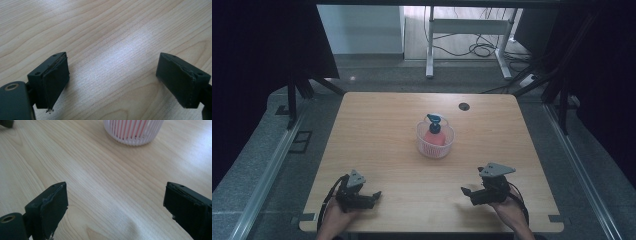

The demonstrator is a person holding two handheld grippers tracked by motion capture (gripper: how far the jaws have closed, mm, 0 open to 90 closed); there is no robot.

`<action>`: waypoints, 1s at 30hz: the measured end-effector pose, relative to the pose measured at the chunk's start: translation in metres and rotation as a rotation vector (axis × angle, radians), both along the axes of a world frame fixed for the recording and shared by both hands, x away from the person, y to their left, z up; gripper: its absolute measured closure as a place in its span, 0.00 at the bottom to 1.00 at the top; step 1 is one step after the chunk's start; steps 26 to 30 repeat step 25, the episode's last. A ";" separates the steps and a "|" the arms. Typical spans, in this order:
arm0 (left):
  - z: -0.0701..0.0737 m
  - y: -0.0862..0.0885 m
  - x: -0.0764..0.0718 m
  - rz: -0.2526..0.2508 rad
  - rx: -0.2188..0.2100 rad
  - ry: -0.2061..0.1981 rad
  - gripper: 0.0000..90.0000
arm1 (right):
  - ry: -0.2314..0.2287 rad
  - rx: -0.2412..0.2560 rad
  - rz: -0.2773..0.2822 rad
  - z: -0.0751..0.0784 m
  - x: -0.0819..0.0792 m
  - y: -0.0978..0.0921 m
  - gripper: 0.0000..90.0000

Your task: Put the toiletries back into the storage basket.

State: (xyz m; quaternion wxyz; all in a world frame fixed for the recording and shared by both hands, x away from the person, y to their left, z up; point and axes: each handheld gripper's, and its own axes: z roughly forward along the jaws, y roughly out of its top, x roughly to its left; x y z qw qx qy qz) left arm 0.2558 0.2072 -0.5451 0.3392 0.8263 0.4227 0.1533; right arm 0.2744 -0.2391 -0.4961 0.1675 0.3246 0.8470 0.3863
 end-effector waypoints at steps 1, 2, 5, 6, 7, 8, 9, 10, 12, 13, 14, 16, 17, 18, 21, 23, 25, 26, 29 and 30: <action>0.000 0.000 0.000 0.000 0.000 0.000 0.12 | 0.003 -0.003 -0.004 -0.003 -0.001 0.000 0.06; 0.000 0.000 0.000 -0.001 0.001 -0.001 0.12 | 0.004 -0.007 -0.005 -0.005 -0.001 0.000 0.06; 0.000 0.000 0.000 -0.001 0.001 -0.001 0.12 | 0.013 -0.017 -0.010 -0.013 -0.003 0.000 0.06; 0.000 0.000 0.000 -0.001 0.001 -0.001 0.12 | 0.017 -0.022 -0.010 -0.015 -0.004 0.001 0.06; 0.000 0.000 0.000 0.000 0.001 -0.001 0.12 | 0.017 -0.026 -0.008 -0.018 -0.004 0.002 0.06; 0.000 0.000 0.000 0.000 0.001 -0.001 0.12 | 0.016 -0.032 -0.006 -0.020 -0.005 0.002 0.06; 0.000 0.000 0.000 0.000 0.001 -0.001 0.12 | 0.019 -0.033 -0.005 -0.022 -0.005 0.002 0.06; 0.000 0.000 0.000 0.000 0.001 0.000 0.12 | 0.020 -0.036 -0.004 -0.024 -0.005 0.003 0.06; 0.000 0.000 0.000 0.001 0.001 -0.001 0.12 | 0.025 -0.036 -0.002 -0.029 -0.006 0.003 0.06; 0.000 0.000 0.000 0.000 0.001 -0.001 0.12 | 0.027 -0.039 0.002 -0.031 -0.006 0.003 0.06; 0.000 0.000 0.000 0.001 0.001 -0.001 0.12 | 0.029 -0.044 0.000 -0.033 -0.006 0.004 0.06; 0.000 0.000 0.000 0.001 0.001 -0.001 0.12 | 0.036 -0.046 0.003 -0.038 -0.006 0.003 0.06; 0.000 0.000 0.000 0.001 0.001 -0.001 0.12 | 0.046 -0.040 0.004 -0.040 -0.006 0.003 0.06; 0.000 0.000 0.000 0.001 0.001 -0.001 0.12 | 0.054 -0.036 0.003 -0.042 -0.006 0.003 0.06; 0.000 0.000 0.000 0.002 0.001 -0.001 0.12 | 0.075 -0.032 0.006 -0.047 -0.005 0.003 0.06; 0.000 0.000 0.000 0.001 0.002 -0.001 0.12 | 0.076 -0.030 0.004 -0.047 -0.005 0.002 0.06; 0.000 0.000 0.000 0.001 0.001 -0.001 0.12 | 0.076 -0.030 0.003 -0.047 -0.005 0.002 0.06; 0.000 0.000 0.000 0.001 0.001 -0.001 0.12 | 0.076 -0.030 0.003 -0.047 -0.005 0.002 0.06; 0.000 0.000 0.000 0.001 0.001 -0.001 0.12 | 0.076 -0.030 0.003 -0.047 -0.005 0.002 0.06; 0.000 0.000 0.000 0.001 0.001 -0.001 0.12 | 0.076 -0.030 0.003 -0.047 -0.005 0.002 0.06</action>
